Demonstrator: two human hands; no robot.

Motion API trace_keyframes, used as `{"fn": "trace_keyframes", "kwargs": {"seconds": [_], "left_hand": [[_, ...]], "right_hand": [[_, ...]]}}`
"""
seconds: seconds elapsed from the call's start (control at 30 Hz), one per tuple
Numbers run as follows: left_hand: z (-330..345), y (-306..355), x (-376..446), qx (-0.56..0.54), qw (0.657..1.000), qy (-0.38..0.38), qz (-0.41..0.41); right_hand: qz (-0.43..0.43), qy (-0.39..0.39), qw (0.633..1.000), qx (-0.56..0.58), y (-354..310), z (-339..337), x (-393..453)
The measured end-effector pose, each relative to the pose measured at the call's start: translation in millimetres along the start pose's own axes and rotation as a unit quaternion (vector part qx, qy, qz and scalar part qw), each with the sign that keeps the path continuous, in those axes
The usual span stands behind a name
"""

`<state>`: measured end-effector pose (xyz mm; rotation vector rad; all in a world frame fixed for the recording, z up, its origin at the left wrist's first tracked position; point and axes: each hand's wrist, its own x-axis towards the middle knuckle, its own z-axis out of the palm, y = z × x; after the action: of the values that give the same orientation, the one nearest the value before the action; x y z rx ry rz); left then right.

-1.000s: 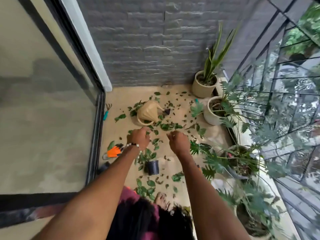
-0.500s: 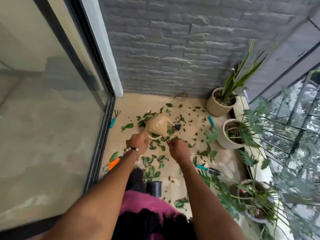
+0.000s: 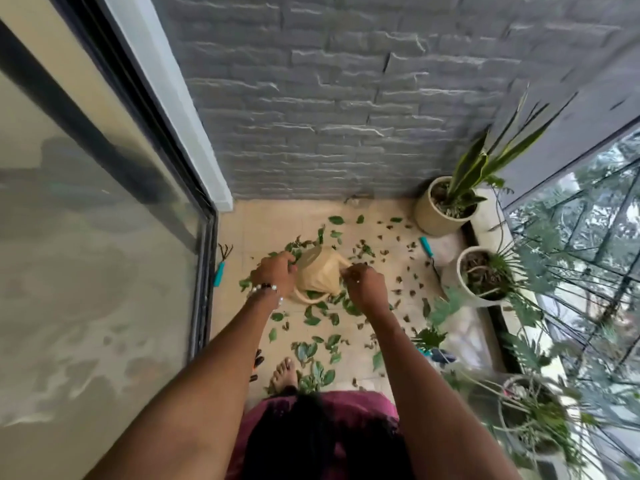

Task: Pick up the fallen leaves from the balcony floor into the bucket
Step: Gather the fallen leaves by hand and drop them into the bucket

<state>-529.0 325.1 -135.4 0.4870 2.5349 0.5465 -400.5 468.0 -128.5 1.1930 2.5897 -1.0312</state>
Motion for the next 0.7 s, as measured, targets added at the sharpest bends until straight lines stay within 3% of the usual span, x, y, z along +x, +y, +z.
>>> {"fn": "trace_keyframes", "kwargs": {"seconds": [0.33, 0.7], "left_hand": [[4.6, 45.4, 92.0, -0.023, 0.999, -0.025, 0.004], [91.8, 97.4, 243.5, -0.066, 0.995, -0.010, -0.071]], "right_hand": [[0.029, 0.027, 0.999, 0.010, 24.1, -50.0, 92.0], [0.046, -0.055, 0.997, 0.005, 108.0, -51.2, 289.2]]}}
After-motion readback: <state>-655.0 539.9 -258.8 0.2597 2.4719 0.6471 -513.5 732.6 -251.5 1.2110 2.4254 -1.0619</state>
